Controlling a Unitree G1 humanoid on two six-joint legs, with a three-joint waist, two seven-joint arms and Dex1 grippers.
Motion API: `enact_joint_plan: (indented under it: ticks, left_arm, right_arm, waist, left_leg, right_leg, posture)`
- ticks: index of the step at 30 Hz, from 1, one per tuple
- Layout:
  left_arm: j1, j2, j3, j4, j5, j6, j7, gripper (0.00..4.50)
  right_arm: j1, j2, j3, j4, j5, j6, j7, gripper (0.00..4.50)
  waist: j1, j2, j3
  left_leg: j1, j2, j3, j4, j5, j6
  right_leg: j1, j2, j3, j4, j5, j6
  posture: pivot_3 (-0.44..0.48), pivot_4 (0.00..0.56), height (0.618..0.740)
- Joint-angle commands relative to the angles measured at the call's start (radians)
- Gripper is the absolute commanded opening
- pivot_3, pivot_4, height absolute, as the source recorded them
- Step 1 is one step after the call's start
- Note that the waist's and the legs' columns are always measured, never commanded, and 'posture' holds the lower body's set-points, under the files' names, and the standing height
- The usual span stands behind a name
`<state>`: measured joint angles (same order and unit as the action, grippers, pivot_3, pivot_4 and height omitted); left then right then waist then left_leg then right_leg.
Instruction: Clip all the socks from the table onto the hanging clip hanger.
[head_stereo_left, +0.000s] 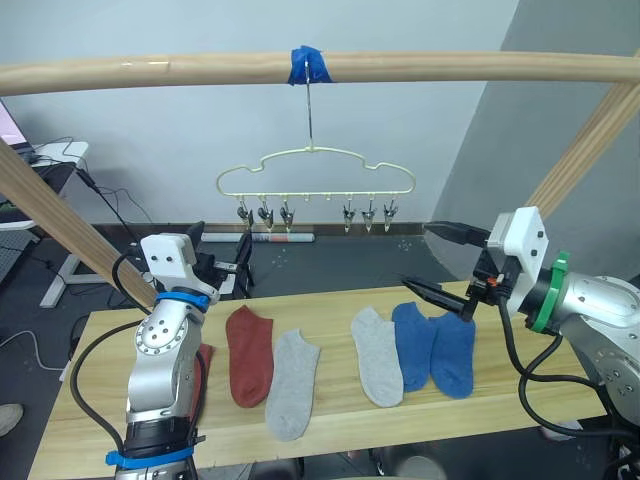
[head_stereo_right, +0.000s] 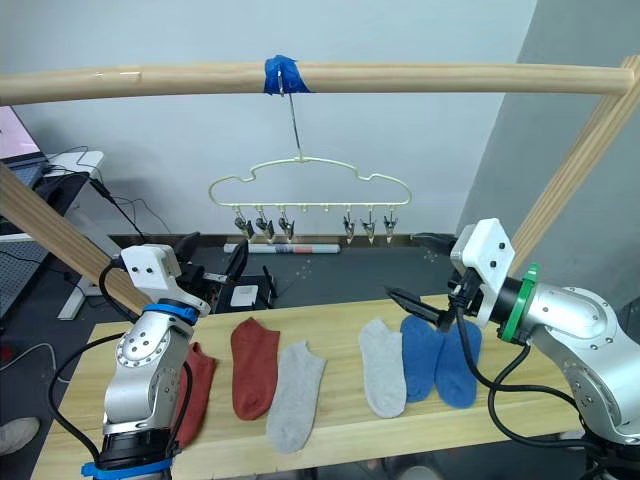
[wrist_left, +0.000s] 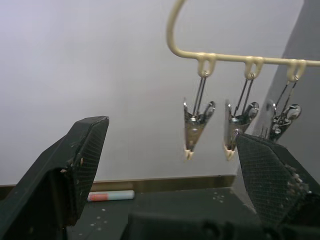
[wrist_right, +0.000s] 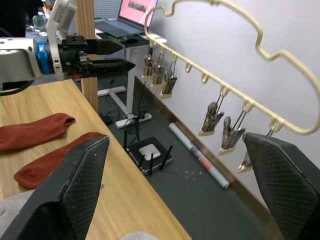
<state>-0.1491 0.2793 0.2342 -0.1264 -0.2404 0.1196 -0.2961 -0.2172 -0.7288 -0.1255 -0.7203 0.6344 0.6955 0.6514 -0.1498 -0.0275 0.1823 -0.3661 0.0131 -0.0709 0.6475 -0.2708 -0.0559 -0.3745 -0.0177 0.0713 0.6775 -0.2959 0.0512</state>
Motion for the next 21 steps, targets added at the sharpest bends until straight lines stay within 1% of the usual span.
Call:
enact_joint_plan:
  ticks: [1, 4, 5, 10, 17, 21]
  left_arm:
    - [-0.011, 0.002, 0.015, -0.012, -0.011, -0.032, 0.004, 3.87]
    - [-0.021, 0.005, 0.011, -0.005, -0.01, -0.028, 0.005, 2.97]
    - [-0.018, 0.004, 0.012, -0.011, -0.017, -0.024, 0.005, 2.75]
    - [-0.018, -0.003, 0.004, -0.021, 0.009, -0.04, 0.034, 2.75]
    - [-0.038, -0.011, -0.006, -0.006, -0.007, -0.038, 0.03, 2.75]
    - [-0.05, -0.009, -0.009, 0.002, -0.007, -0.039, 0.025, 2.75]
  right_arm:
    - [-0.05, 0.014, 0.009, -0.047, 0.031, 0.017, -0.033, 4.5]
    - [-0.072, 0.024, 0.021, -0.054, 0.047, 0.036, -0.051, 4.5]
    - [-0.073, 0.025, 0.022, -0.061, 0.054, 0.044, -0.057, 4.5]
    - [-0.087, 0.024, 0.027, -0.068, 0.073, 0.065, -0.068, 4.5]
    - [-0.119, 0.033, 0.042, -0.073, 0.091, 0.08, -0.08, 4.5]
    - [-0.136, 0.035, 0.051, -0.076, 0.103, 0.086, -0.085, 4.5]
  waist:
    - [-0.008, 0.0, 0.006]
    - [-0.015, -0.001, 0.018]
    - [-0.016, -0.002, 0.02]
    - [-0.016, -0.002, 0.032]
    - [-0.016, -0.003, 0.048]
    - [-0.016, -0.003, 0.049]
  left_leg:
    - [-0.001, 0.0, 0.0, 0.0, 0.0, 0.0]
    - [-0.001, 0.0, 0.0, -0.001, 0.0, 0.0]
    - [-0.001, 0.0, -0.001, -0.001, 0.0, 0.0]
    - [-0.001, 0.0, -0.001, -0.001, 0.0, 0.0]
    - [-0.002, 0.0, -0.001, -0.001, 0.0, 0.0]
    - [-0.008, 0.0, -0.001, -0.001, 0.0, 0.0]
  right_leg:
    - [-0.001, 0.0, 0.0, -0.001, 0.0, 0.0]
    - [0.0, 0.0, 0.0, -0.001, 0.0, 0.0]
    - [0.0, 0.0, -0.001, 0.0, 0.0, 0.0]
    - [0.0, 0.0, -0.001, -0.001, 0.0, 0.0]
    - [-0.001, 0.0, -0.001, -0.001, 0.0, 0.001]
    - [-0.007, 0.0, -0.002, -0.001, 0.0, 0.001]
  posture:
    - [-0.286, 0.217, 0.74]
    - [-0.287, 0.221, 0.74]
    - [-0.285, 0.229, 0.74]
    - [-0.284, 0.234, 0.74]
    - [-0.284, 0.238, 0.74]
    - [-0.289, 0.239, 0.74]
